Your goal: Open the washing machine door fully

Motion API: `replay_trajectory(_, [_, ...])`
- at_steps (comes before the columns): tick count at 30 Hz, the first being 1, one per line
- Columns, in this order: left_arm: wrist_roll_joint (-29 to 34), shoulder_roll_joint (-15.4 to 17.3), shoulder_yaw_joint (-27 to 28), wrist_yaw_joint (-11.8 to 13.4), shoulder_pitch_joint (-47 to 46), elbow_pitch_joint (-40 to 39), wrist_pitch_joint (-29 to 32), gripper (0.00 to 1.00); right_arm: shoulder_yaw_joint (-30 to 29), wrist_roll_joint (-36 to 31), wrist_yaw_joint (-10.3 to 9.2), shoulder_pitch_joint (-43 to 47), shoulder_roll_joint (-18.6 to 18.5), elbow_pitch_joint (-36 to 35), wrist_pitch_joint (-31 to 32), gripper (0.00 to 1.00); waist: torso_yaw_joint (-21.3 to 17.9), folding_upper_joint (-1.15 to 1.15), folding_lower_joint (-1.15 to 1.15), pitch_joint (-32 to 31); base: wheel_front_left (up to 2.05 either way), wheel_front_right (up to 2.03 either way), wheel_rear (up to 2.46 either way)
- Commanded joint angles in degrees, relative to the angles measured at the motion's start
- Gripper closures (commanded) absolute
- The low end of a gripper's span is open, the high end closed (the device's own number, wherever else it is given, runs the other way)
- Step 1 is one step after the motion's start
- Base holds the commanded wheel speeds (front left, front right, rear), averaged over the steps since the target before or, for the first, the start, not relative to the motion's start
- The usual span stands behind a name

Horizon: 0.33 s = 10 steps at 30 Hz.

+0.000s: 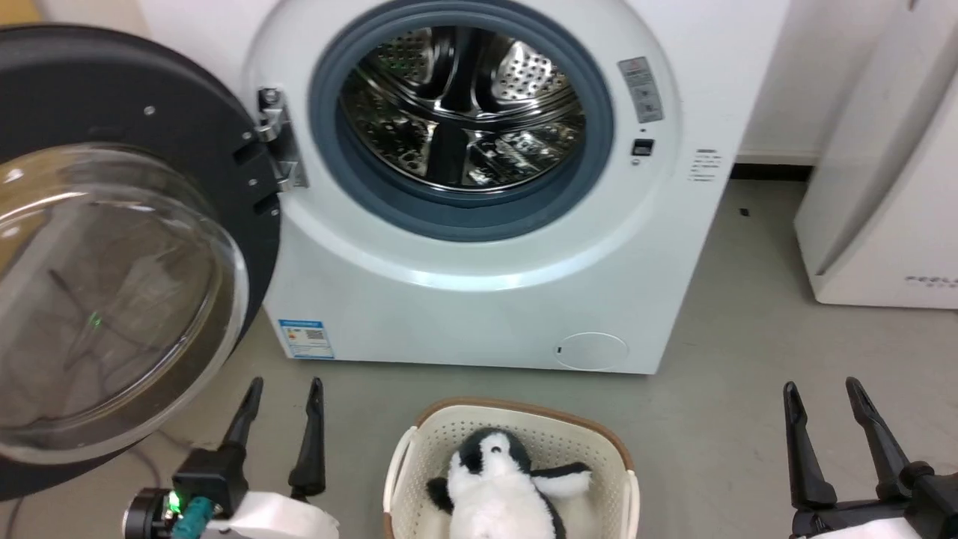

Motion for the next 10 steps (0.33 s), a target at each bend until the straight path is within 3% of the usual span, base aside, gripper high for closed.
replay_trajectory(1, [0.6, -0.1, -0.4, 0.5, 1.1, -0.3, -0.1, 0.0, 0.1, 0.3, 0.05, 0.7, 0.1, 0.1, -0.3, 0.0, -0.8, 0.0, 0.0, -0.1, 0.0, 0.0, 0.0])
replay_trajectory(8, [-1.1, -0.1, -1.4, 1.9, 2.5, -0.8, -0.1, 0.0, 0.4, 0.3, 0.05, 0.9, 0.1, 0.5, -0.3, 0.0, -2.7, 0.0, 0.0, -0.1, 0.0, 0.0, 0.0])
replay_trajectory(9, [-1.1, -0.1, -1.4, 1.8, 1.9, -0.6, 0.0, 1.0, 0.3, 0.0, 0.0, 0.0, 0.0, 0.4, 0.0, 1.0, -2.6, 0.0, 0.0, -0.1, 0.0, 0.0, 0.0])
replay_trajectory(10, [-1.2, -0.1, -1.4, 1.7, 1.9, -0.7, 0.0, 1.0, 0.3, 0.0, 0.0, 0.0, 0.0, 0.5, 0.0, 1.0, -2.7, 0.0, 0.0, -0.1, 0.0, 0.0, 0.0])
